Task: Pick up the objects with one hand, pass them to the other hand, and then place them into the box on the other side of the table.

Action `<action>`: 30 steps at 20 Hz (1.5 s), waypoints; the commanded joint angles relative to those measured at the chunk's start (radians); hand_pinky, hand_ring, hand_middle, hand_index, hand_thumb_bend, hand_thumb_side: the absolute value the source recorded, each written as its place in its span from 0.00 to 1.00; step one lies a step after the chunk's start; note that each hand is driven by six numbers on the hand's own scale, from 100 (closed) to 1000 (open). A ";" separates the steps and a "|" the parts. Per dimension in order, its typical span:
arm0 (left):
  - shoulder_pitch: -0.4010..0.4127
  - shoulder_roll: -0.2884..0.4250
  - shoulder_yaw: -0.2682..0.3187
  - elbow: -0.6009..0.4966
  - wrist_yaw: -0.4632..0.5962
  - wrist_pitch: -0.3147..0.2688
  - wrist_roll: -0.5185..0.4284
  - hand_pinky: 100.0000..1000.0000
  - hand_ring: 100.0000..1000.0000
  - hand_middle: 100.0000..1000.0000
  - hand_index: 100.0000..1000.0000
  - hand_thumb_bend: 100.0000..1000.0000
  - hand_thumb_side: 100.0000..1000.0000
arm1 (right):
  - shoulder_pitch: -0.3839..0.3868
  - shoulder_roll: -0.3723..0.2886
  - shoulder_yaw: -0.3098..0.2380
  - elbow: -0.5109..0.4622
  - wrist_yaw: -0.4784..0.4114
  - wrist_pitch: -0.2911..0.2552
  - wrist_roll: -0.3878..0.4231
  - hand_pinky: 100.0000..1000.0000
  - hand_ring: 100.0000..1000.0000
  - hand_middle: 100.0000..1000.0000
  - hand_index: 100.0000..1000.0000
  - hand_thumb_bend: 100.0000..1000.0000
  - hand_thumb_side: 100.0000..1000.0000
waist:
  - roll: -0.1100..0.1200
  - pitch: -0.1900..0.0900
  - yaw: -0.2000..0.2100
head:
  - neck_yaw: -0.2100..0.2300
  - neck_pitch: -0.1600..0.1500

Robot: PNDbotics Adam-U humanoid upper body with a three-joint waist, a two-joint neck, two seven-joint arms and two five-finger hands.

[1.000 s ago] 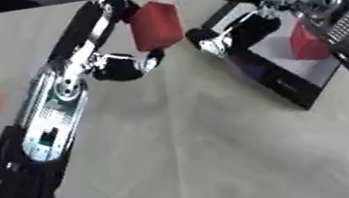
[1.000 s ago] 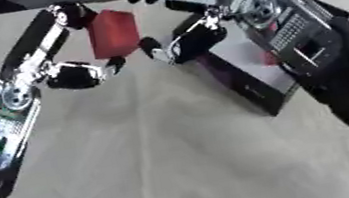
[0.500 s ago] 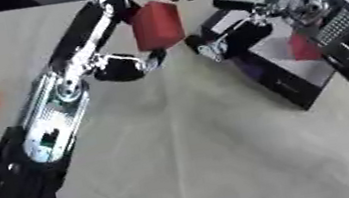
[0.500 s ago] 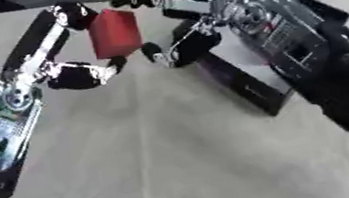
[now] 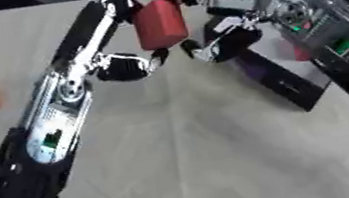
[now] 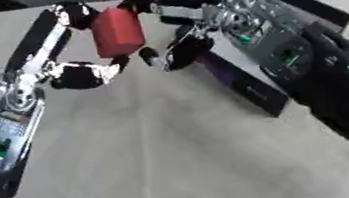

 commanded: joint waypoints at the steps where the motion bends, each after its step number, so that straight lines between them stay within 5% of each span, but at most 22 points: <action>1: -0.025 -0.005 -0.002 -0.006 -0.003 -0.005 0.002 0.73 0.62 0.54 0.50 0.16 0.00 | -0.010 -0.020 -0.010 -0.025 -0.026 0.015 -0.009 0.95 0.97 1.00 1.00 0.00 0.21 | -0.013 -0.010 0.002 | -0.001 -0.015; 13: -0.028 -0.010 -0.006 0.019 -0.017 -0.003 -0.003 0.73 0.62 0.54 0.50 0.17 0.00 | -0.004 -0.036 -0.013 -0.076 -0.094 0.052 0.008 0.96 0.97 1.00 1.00 0.00 0.28 | -0.013 -0.009 0.004 | 0.001 -0.018; 30: -0.031 -0.015 -0.017 0.003 0.062 -0.056 0.058 0.73 0.62 0.53 0.52 0.15 0.00 | 0.002 -0.031 -0.011 -0.038 -0.060 0.031 0.008 0.95 0.95 0.95 0.96 0.00 0.26 | -0.015 -0.007 0.006 | -0.001 -0.017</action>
